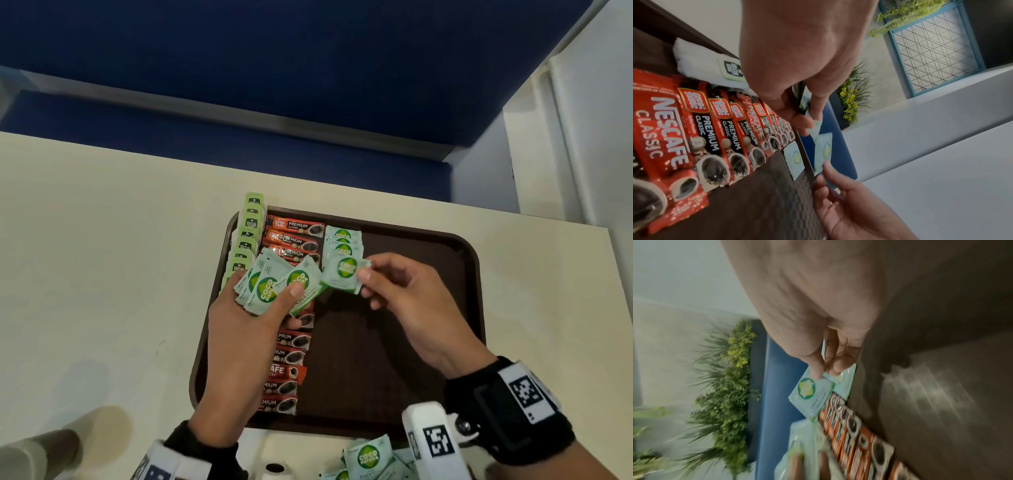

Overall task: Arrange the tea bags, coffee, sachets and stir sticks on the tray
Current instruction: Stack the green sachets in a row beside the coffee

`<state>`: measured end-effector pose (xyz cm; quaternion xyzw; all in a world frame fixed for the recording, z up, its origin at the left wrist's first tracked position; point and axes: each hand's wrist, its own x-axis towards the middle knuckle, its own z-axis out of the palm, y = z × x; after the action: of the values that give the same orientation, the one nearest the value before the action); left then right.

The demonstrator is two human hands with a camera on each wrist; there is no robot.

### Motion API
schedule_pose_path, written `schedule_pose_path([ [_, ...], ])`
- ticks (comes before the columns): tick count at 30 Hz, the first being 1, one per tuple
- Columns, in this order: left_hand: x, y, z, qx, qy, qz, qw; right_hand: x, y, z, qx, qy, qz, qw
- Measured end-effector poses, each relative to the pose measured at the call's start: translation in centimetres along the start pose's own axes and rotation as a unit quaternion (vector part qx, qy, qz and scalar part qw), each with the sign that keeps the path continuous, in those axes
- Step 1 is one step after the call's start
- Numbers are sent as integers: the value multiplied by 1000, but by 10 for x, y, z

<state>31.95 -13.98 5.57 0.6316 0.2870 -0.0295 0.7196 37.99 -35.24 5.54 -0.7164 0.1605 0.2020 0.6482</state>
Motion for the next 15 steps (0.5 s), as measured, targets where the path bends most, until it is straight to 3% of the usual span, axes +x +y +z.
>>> schedule_pose_path([
  [2,1,0,-3,8,11,-4,1000,13,5,-10,-40,44,-11,998],
  [6,1,-1,-6,24,11,-8,1000,34,17,-11,-151,55,-20,987],
  [15,0,-3,-6,22,8,-13,1000,42,20,-2,-212,103,-47,971],
])
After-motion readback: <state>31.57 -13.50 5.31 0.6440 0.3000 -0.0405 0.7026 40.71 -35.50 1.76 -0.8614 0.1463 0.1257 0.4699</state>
